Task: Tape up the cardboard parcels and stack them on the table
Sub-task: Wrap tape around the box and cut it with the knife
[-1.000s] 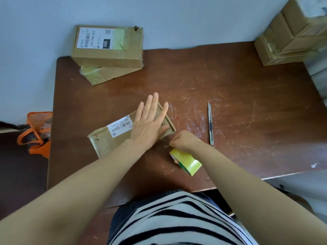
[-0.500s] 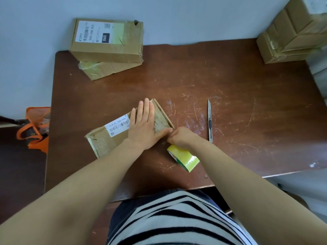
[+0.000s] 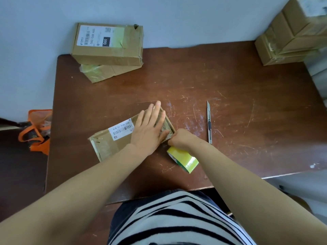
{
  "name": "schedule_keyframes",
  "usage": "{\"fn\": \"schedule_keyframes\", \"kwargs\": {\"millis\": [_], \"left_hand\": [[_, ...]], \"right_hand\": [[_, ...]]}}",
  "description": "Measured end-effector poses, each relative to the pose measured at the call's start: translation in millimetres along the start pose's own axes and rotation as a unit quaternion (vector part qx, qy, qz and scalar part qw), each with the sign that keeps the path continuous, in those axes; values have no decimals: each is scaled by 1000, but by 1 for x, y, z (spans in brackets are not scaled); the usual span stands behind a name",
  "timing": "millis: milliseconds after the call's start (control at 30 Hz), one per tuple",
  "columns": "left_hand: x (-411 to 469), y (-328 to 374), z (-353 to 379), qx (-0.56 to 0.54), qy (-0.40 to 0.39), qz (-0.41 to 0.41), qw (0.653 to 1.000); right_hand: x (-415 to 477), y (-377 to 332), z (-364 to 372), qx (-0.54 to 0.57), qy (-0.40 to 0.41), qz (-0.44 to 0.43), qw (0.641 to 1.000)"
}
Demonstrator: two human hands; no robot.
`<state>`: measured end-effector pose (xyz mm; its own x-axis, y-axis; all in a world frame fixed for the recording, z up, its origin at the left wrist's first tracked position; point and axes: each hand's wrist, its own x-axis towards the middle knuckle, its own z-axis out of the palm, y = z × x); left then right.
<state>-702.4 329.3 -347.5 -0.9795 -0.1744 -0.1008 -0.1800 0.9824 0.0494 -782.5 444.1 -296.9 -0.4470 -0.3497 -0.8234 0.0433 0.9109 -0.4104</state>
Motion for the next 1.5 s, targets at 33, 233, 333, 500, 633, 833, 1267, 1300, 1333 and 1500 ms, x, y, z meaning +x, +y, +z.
{"fn": "schedule_keyframes", "kwargs": {"millis": [33, 233, 333, 500, 633, 833, 1267, 1300, 1333, 1500], "left_hand": [[0, 4, -3, 19, 15, -6, 1000], [-1, 9, 9, -77, -67, -28, 994], [-9, 4, 9, -76, -49, 4, 996], [-16, -4, 13, -83, -77, 46, 993], [-20, -7, 5, -91, -90, 52, 990], [-32, -5, -11, -84, -67, 54, 993], [-11, -21, -69, -85, -8, -46, 995], [-7, -25, -77, -98, 0, -58, 993], [-5, -27, -83, -111, -1, -67, 992], [1, -18, -87, -81, -44, -93, 991]], "right_hand": [[1, 0, 0, 4, -2, -1, 1000], [0, 0, -1, 1, -1, 10, 1000], [1, -3, -1, 4, -1, 7, 1000], [1, -3, 0, 7, -1, 6, 1000], [0, -2, 0, 1, -3, 5, 1000], [-19, -1, -13, 36, 6, -32, 999], [-72, -37, -59, 89, 45, -203, 974], [-72, -40, -60, 83, 49, -222, 970], [-70, -43, -59, 73, 55, -235, 968], [-51, -48, -42, 34, 131, -255, 957]]}}
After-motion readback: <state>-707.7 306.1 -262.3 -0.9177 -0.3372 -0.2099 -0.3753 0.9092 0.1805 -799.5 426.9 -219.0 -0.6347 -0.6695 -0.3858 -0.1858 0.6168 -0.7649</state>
